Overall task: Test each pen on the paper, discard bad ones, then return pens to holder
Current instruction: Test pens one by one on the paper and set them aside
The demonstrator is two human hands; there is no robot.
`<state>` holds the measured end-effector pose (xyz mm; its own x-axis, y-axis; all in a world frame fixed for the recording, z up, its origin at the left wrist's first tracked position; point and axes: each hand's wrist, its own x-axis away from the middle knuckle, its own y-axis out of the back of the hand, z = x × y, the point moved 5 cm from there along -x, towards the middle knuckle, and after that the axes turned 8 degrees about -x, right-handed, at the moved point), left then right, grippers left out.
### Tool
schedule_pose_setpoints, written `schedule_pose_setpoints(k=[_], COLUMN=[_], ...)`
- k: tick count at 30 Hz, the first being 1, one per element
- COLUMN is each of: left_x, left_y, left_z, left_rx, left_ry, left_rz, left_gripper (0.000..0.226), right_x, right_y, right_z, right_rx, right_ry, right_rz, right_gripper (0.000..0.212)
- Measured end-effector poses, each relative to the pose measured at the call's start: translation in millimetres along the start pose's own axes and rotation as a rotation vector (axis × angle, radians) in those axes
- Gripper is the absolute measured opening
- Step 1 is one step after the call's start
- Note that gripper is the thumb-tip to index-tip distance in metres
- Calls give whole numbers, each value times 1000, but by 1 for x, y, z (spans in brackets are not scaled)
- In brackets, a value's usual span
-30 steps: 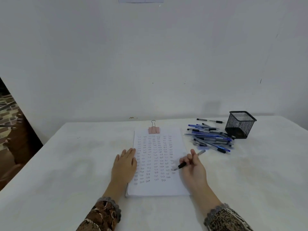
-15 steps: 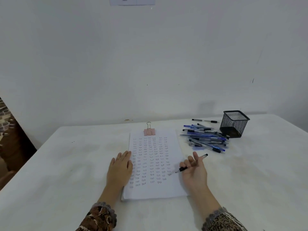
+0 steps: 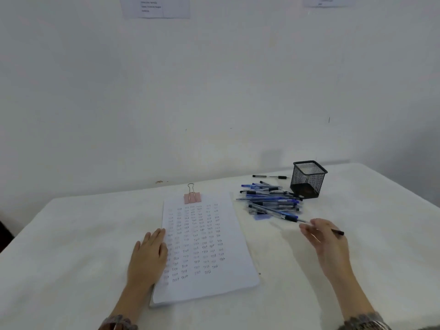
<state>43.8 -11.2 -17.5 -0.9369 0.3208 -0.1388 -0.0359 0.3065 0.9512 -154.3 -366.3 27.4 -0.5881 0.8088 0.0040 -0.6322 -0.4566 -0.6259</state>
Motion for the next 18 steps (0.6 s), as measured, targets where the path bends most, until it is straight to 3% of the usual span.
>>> schedule_pose_setpoints(k=[3,8,11,14,18], left_x=[0,-1,-1,-1,-1], left_y=[0,-1,-2,-1,1], left_z=[0,1,1,1,-1], left_rx=[-5,-7,-4,-10,-2], left_ry=[2,2,0,2,5], left_rz=[-1,7,1,2,5], left_gripper=[47,47,47,47,47], right_x=[4,5,2,-1,-8], right_y=[20,39,41,41,34], right_z=[13,27,15,4,-1], right_rx=[249,804,1071,1217,1367], right_ry=[121,246,170,58,15], right_rz=[-99,-186,-104,-44,17], right_gripper=[6,15,12,17,9])
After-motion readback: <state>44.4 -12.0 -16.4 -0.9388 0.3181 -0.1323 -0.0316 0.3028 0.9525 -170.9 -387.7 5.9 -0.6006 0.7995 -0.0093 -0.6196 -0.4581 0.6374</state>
